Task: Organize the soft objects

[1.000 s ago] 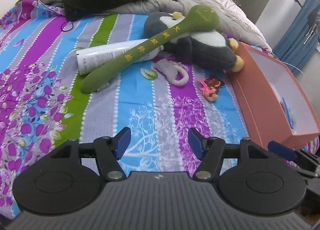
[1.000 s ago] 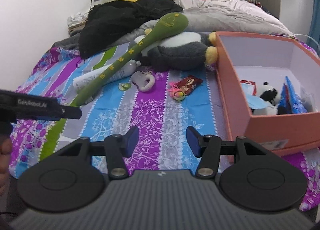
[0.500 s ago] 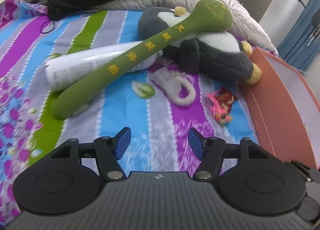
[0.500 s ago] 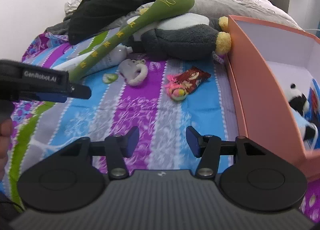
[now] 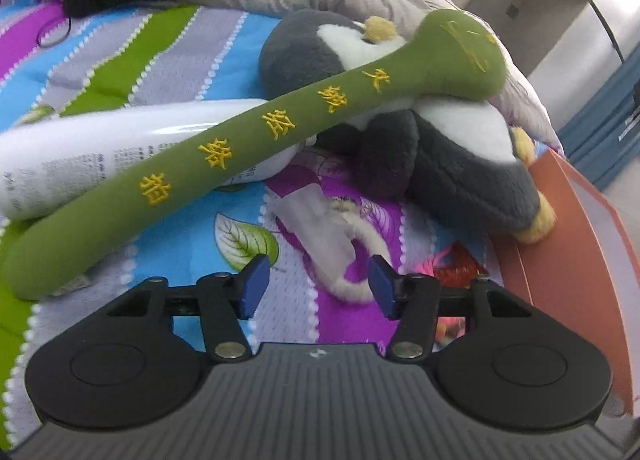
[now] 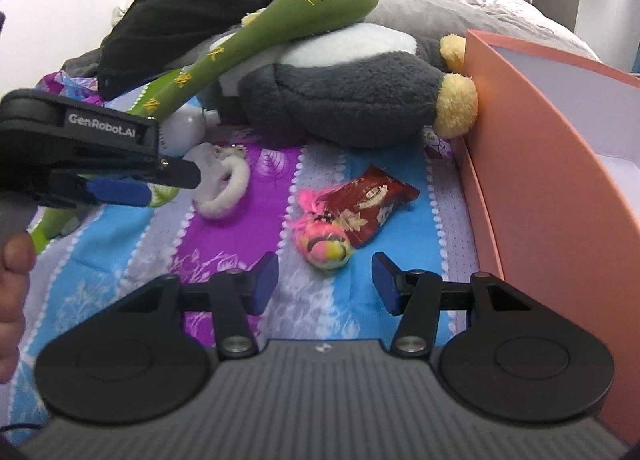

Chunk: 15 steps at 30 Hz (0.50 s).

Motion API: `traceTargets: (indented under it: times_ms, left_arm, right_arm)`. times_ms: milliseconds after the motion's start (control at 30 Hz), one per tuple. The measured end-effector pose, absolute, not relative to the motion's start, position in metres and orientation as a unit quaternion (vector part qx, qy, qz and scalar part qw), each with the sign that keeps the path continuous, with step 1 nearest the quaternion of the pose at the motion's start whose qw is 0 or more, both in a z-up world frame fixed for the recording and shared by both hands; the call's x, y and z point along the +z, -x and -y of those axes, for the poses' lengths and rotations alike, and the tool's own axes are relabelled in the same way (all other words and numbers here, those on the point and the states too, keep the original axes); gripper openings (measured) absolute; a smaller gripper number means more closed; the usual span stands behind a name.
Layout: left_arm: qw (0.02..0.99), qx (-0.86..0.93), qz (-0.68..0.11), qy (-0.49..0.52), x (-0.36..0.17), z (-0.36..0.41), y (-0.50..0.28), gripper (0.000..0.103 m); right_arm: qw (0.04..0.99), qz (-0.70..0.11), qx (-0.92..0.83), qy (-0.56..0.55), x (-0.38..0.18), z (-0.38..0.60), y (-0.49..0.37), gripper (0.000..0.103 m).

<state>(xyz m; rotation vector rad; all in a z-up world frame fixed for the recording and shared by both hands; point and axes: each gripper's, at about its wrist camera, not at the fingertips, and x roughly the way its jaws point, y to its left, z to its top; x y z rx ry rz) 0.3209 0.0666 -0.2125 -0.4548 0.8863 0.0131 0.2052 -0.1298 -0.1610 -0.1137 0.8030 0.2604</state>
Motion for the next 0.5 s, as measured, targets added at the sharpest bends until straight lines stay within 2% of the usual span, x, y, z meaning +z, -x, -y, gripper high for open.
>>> traceTargets:
  times_ms: [167, 300, 400, 433, 500]
  left_arm:
    - [0.875, 0.012, -0.427, 0.229, -0.223, -0.065, -0.334, 0.048]
    - [0.868, -0.003, -0.434, 0.240, -0.229, -0.064, -0.341, 0.027]
    - [0.872, -0.004, -0.430, 0.234, -0.226, -0.062, -0.341, 0.020]
    - [0.872, -0.005, -0.428, 0.236, -0.225, -0.063, -0.340, 0.017]
    - [0.873, -0.007, -0.424, 0.240, -0.222, -0.065, -0.337, 0.013]
  right_arm:
    - [0.908, -0.391, 0.137, 0.061, -0.166, 0.129, -0.217, 0.051]
    - [0.904, -0.396, 0.140, 0.080, -0.171, 0.124, -0.223, 0.047]
    - [0.903, -0.400, 0.136, 0.082, -0.173, 0.121, -0.226, 0.045]
    - [0.903, -0.399, 0.134, 0.086, -0.173, 0.120, -0.225, 0.038]
    - [0.903, -0.399, 0.133, 0.089, -0.173, 0.119, -0.224, 0.034]
